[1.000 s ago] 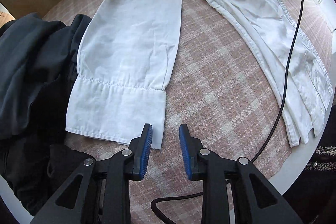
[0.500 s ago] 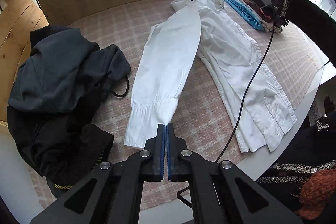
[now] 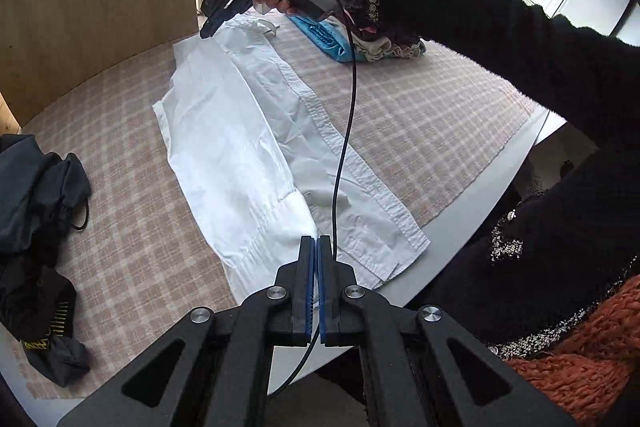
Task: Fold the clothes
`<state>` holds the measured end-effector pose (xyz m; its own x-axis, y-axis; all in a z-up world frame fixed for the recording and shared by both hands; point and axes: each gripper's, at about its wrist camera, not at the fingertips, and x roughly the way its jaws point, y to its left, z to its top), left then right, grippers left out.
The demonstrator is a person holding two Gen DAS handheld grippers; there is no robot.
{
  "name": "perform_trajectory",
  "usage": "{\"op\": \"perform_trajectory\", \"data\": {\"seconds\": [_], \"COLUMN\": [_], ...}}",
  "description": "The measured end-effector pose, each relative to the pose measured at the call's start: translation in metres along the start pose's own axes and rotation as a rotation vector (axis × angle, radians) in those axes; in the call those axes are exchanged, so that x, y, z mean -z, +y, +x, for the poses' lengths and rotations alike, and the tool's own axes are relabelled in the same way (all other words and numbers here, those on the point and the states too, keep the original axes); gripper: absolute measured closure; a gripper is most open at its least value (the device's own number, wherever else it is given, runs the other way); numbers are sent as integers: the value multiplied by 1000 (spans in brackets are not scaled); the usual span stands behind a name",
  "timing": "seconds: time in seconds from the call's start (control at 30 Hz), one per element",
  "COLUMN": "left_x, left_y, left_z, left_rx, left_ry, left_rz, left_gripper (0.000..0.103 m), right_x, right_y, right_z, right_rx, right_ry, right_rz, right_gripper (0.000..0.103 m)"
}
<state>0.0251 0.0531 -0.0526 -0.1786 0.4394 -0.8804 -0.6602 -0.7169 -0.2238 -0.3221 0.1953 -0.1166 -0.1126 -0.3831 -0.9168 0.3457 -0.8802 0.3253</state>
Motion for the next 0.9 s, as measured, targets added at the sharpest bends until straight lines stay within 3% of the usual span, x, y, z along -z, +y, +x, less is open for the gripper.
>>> {"op": "perform_trajectory", "data": {"seconds": [0.27,0.4,0.47,0.53,0.63,0.8,0.9], "left_x": [14,25,30,32,20,-25,-53], "left_y": [-62,-62,-51,-33,12,76,105], "left_z": [77,85,73,57,40,38,46], "left_rx": [98,99,51,-20,-125,-303,-329], "left_ry": [86,132,136,129,88,-34,-104], "left_rz": [-21,-57,-71,-96,-162,-208,-245], "left_gripper": [100,91,84,78,76,63,60], "right_x": [27,41,50,60,72,88,92], "right_y": [-12,-10,-6,1,16,38,51], "right_z": [16,14,-1,-18,-37,-50,-49], "right_rx": [94,251,274,286,303,300,313], "right_ry": [33,15,-29,-78,-144,-202,-211], "right_rz": [-95,-139,-139,-144,-150,-137,-156], "right_gripper": [100,96,91,80,68,60,60]}}
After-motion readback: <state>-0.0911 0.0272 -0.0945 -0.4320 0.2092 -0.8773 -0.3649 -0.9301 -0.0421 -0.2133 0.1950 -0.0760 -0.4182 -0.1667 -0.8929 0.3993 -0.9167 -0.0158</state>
